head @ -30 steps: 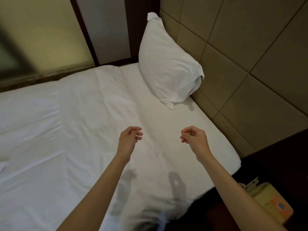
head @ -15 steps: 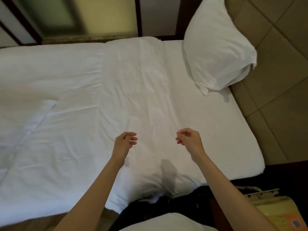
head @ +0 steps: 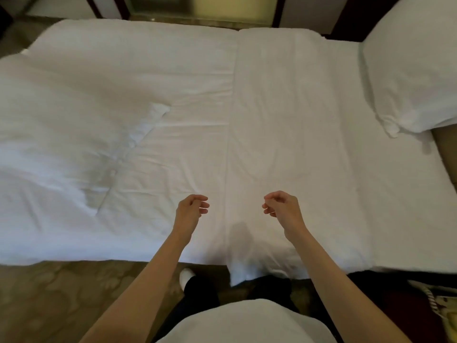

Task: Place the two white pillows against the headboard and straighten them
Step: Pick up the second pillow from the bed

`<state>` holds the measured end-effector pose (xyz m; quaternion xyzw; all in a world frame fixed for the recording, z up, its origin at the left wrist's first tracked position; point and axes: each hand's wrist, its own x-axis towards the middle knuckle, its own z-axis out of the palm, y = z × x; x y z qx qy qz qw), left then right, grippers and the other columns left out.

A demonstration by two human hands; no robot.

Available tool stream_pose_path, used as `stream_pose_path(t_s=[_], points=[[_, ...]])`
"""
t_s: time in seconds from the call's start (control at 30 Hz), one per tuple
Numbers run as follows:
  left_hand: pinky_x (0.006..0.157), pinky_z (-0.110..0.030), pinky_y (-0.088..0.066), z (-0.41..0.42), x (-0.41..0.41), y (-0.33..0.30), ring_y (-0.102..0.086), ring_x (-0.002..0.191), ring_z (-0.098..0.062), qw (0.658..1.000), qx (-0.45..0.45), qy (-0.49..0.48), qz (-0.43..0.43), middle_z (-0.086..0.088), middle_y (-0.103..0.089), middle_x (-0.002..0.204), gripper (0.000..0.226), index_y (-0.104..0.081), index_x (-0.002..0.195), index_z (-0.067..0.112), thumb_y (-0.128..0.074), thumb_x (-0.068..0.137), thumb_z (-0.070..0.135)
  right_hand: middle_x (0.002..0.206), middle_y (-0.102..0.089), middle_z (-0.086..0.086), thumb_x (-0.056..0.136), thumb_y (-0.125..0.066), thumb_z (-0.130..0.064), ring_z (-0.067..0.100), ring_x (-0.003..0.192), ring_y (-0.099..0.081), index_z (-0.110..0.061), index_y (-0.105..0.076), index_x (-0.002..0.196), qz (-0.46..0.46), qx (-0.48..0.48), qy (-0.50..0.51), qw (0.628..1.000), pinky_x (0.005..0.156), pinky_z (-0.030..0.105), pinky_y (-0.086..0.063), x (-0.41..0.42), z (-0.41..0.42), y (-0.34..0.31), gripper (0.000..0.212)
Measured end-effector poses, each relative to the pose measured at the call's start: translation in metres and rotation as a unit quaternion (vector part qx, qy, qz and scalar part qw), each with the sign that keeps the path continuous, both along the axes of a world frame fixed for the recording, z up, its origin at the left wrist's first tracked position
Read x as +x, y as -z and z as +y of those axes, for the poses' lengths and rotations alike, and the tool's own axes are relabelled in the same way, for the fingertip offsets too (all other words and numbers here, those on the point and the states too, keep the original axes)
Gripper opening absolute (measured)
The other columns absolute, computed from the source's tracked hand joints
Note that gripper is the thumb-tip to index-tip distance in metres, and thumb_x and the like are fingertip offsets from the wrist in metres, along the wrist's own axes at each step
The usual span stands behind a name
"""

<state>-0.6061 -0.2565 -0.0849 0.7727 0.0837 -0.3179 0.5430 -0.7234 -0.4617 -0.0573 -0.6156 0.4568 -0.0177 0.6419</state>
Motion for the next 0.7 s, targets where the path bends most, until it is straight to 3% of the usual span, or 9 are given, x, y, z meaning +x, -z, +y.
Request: stream_pose_path(t_s=[0.17, 0.37, 0.57, 0.7], points=[[0.069, -0.024, -0.047, 0.099, 0.053, -0.004, -0.064, 0.076, -0.018, 0.999, 0.015, -0.036, 0.002, -0.004, -0.069, 0.083, 0.032, -0.068, 0.092, 0.013, -0.037, 0.094, 0.009, 0.069, -0.067, 0.009, 0.085, -0.056, 0.002, 0.019, 0.057, -0.06, -0.011, -0.066, 0.077, 0.001, 0.007, -0.028, 1.0, 0.06, 0.025, -0.045, 0.06, 0.093, -0.003, 0.018], [0.071, -0.026, -0.046, 0.173, 0.109, 0.002, -0.062, 0.074, -0.019, 0.994, 0.019, -0.11, 0.004, -0.005, -0.067, 0.082, 0.03, -0.067, 0.091, 0.012, -0.037, 0.094, 0.008, 0.073, -0.068, 0.009, 0.084, -0.056, 0.002, 0.02, 0.063, -0.061, -0.01, -0.067, 0.08, -0.006, -0.003, -0.06, 0.998, 0.063, 0.026, -0.046, 0.118, 0.144, -0.008, 0.017], [0.075, -0.027, -0.047, 0.209, 0.156, 0.012, -0.062, 0.079, -0.019, 0.979, 0.016, -0.199, 0.028, -0.003, -0.065, 0.085, 0.029, -0.065, 0.097, 0.009, -0.036, 0.095, 0.006, 0.08, -0.067, 0.008, 0.083, -0.054, 0.003, 0.017, 0.067, -0.062, -0.009, -0.066, 0.082, -0.007, -0.019, -0.098, 0.995, 0.052, 0.01, -0.044, 0.185, 0.163, 0.001, 0.017], [0.07, -0.024, -0.046, 0.224, 0.189, 0.011, -0.062, 0.08, -0.018, 0.966, 0.008, -0.255, 0.046, -0.003, -0.064, 0.087, 0.028, -0.064, 0.099, 0.009, -0.036, 0.094, 0.005, 0.082, -0.067, 0.009, 0.083, -0.054, 0.005, 0.016, 0.067, -0.062, -0.012, -0.064, 0.079, -0.007, -0.017, -0.139, 0.99, 0.05, 0.007, -0.043, 0.237, 0.173, 0.01, 0.02]])
